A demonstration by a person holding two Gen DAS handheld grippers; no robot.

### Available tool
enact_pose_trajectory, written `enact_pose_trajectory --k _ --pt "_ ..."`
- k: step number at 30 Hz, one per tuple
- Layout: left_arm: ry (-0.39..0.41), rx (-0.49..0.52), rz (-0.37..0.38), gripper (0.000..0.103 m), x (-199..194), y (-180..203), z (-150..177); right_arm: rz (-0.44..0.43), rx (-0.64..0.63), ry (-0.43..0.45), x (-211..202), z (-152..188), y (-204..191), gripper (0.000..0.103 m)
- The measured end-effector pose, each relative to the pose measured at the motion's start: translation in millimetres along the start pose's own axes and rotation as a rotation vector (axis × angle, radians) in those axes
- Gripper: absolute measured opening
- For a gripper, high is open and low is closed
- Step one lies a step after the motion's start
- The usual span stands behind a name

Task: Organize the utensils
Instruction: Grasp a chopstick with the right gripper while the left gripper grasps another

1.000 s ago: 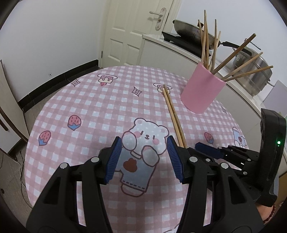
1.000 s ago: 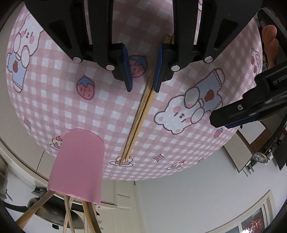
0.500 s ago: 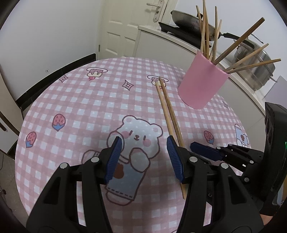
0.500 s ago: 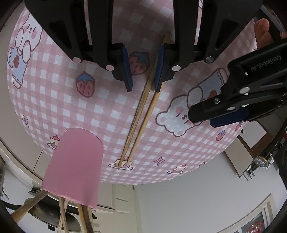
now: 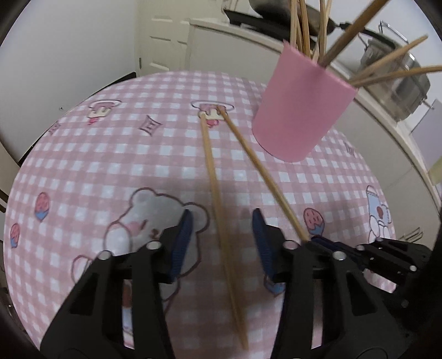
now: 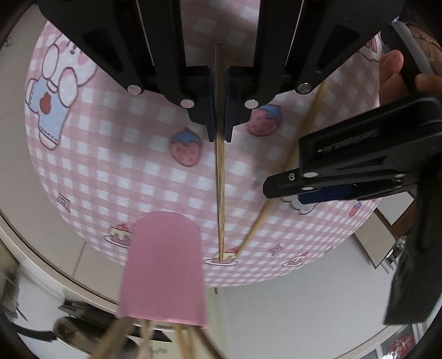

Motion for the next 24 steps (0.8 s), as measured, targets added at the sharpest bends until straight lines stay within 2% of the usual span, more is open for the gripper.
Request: enact_pose_trajectory --k 2,5,15,24 --pt "-0.001 0.032 -0.049 0.031 4 0 -3 -0.013 0.011 -0.005 0 1 4 0.004" --pt "-0.004 0.04 -0.086 0.008 4 -4 -4 -0.027 0.014 -0.009 -1 2 6 0.005" --pt "-0.014 0.066 -0.078 0.005 -30 -18 29 -0.094 -0.003 -0.038 -15 18 -5 0.005" --pt "-0.017 0.055 -0.095 0.005 -66 -32 65 -0.089 -0.029 -0.068 -34 47 -4 0.005"
Point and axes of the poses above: each gripper's, at about its wrist camera, not at the fingertips, and x roughly the way its jaws point, y to its right, z to its underside, the point moved 8 cm from there along x, roughly the way its jaws point, and after that the axes turned 14 degrees about z, right-handed, at the moved point
